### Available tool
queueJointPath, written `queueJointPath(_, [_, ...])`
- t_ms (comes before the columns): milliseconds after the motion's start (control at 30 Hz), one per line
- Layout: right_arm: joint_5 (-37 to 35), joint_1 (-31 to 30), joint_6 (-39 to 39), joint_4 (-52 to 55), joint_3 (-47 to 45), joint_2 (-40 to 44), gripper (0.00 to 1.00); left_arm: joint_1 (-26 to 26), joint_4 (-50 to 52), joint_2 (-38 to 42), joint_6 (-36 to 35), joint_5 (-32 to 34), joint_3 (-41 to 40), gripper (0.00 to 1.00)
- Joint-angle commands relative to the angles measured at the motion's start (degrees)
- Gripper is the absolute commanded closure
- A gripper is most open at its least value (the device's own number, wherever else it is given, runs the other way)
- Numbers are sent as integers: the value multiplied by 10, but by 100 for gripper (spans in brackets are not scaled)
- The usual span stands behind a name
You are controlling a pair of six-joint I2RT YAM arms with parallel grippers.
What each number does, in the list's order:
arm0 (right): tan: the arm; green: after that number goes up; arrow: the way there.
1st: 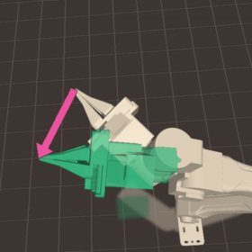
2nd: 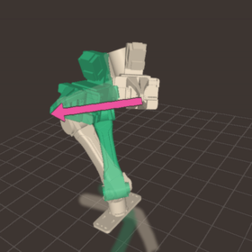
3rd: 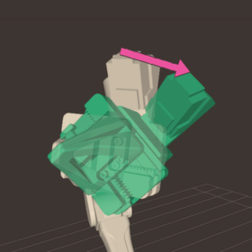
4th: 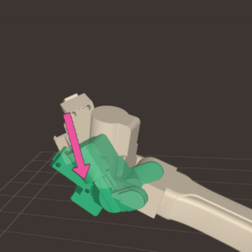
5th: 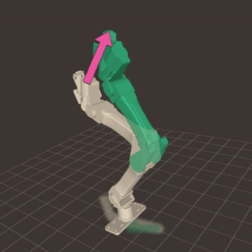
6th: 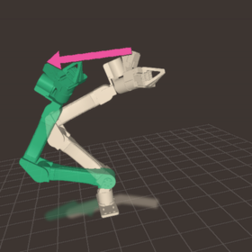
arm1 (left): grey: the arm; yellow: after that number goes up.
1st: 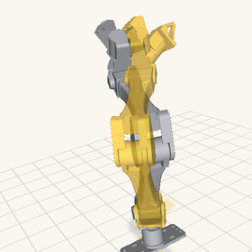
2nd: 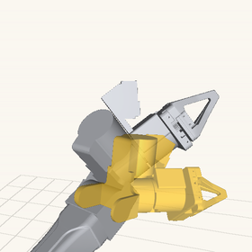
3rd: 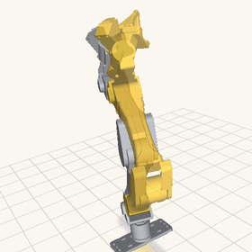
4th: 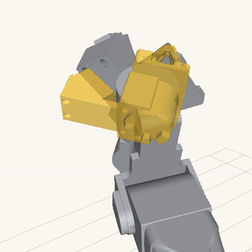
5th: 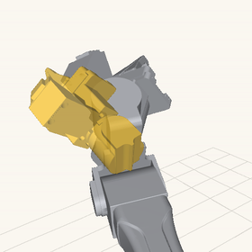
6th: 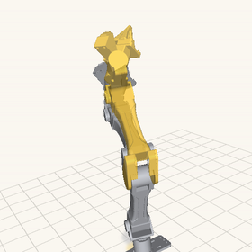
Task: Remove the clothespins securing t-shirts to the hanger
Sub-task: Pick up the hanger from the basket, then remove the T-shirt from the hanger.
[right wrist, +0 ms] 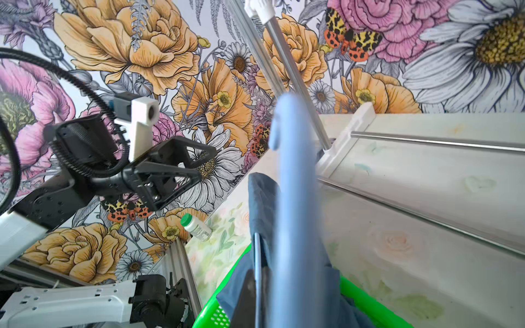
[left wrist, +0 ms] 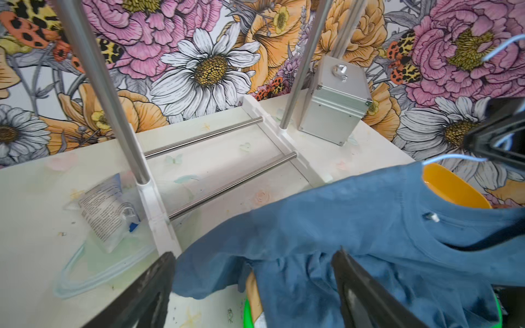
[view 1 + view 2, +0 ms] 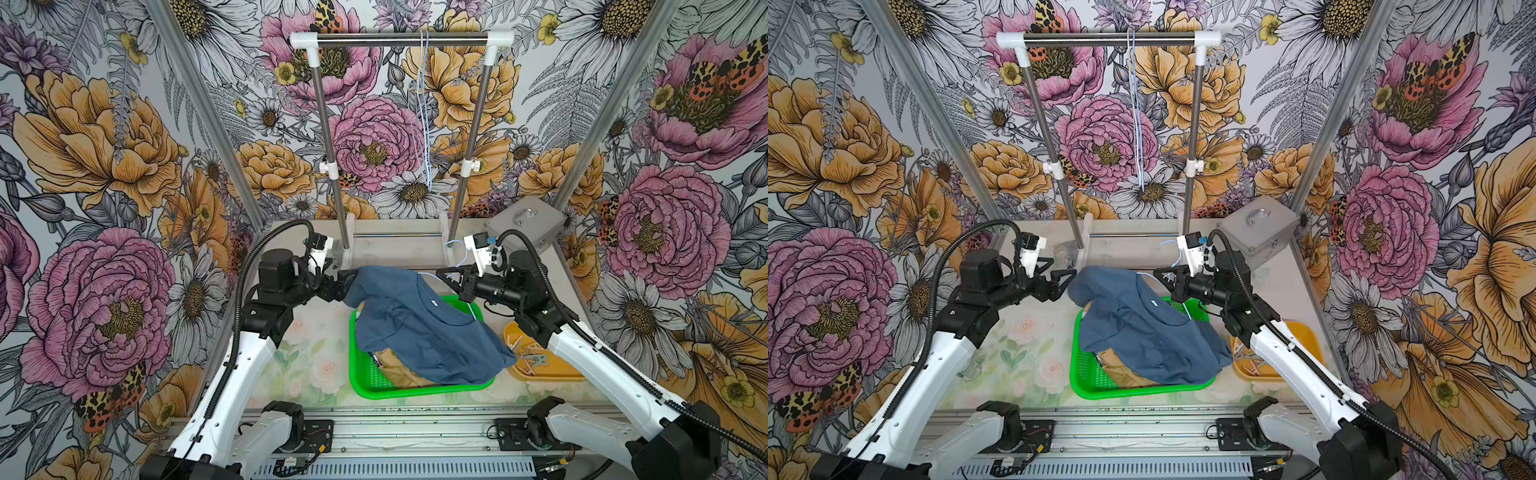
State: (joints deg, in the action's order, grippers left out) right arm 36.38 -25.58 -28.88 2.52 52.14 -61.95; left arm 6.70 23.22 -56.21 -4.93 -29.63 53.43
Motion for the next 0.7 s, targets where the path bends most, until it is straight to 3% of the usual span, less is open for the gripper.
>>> queueJointPath(0, [47,2,40,31,36,14,100,-17,14,2,-52,-89,-8,9])
queueJointPath(200, [88,3,57,46,70,0,100,-10,20,-19,-164,-127,-30,8])
queueJointPath(400, [98,4,75,53,94,-2,100,34,28,-51,-204,-41,-27,8])
queueJointPath(500, [108,5,73,56,106,-4,100,53,29,-63,-222,-29,-21,11])
queueJointPath(567, [110,7,72,58,109,-6,100,63,28,-68,-230,-16,-17,19])
queueJointPath(667, [111,8,73,60,108,-5,100,67,28,-69,-225,3,-11,41])
